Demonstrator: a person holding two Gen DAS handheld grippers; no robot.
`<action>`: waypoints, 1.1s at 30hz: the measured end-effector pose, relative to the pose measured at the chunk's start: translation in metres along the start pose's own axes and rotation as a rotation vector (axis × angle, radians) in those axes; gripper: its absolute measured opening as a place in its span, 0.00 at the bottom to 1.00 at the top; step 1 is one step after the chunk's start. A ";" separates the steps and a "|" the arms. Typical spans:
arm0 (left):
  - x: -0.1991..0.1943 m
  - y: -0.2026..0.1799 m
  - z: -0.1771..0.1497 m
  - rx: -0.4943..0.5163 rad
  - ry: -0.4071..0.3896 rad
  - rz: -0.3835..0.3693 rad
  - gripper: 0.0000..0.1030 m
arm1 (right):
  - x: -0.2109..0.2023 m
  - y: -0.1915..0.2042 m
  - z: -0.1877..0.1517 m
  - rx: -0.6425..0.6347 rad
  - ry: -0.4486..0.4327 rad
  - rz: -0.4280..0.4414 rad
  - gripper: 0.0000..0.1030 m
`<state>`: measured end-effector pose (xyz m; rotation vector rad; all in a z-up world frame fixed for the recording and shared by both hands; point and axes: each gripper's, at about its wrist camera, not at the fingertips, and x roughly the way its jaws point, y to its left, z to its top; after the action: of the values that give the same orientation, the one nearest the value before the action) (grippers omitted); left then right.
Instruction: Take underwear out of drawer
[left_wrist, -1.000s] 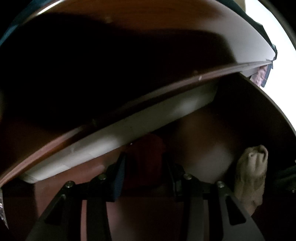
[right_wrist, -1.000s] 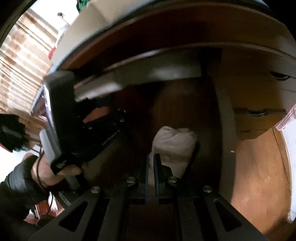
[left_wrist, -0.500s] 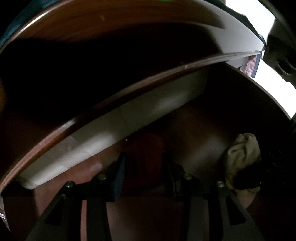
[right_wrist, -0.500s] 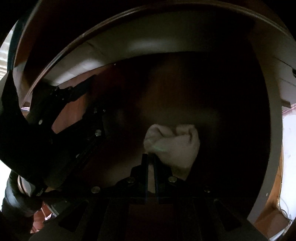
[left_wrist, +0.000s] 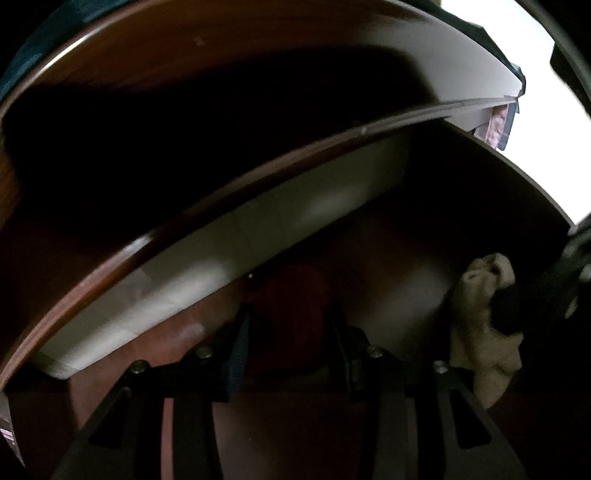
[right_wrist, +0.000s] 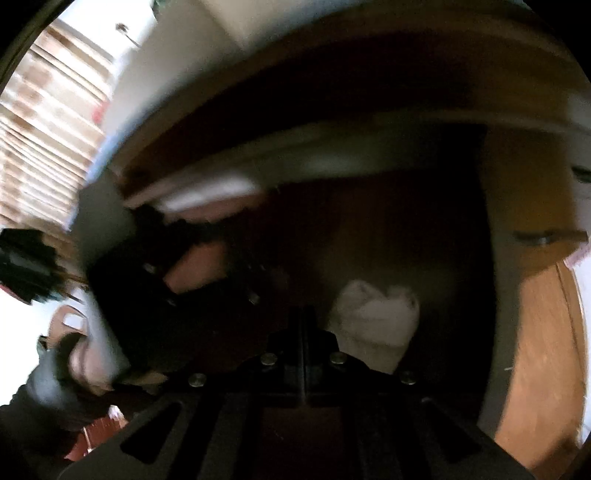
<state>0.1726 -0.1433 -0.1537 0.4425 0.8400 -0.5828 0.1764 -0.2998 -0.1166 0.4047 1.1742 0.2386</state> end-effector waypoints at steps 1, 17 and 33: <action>0.005 -0.009 0.003 0.003 0.000 0.003 0.38 | -0.003 0.000 0.001 0.000 -0.008 0.003 0.01; 0.000 -0.010 0.005 0.012 0.007 0.012 0.38 | 0.043 -0.020 0.004 0.157 0.243 -0.140 0.02; 0.005 -0.014 0.006 -0.008 0.009 -0.004 0.38 | 0.049 -0.027 0.001 0.259 0.192 -0.046 0.03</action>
<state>0.1699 -0.1591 -0.1557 0.4364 0.8512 -0.5811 0.1945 -0.3051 -0.1687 0.5907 1.4080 0.0861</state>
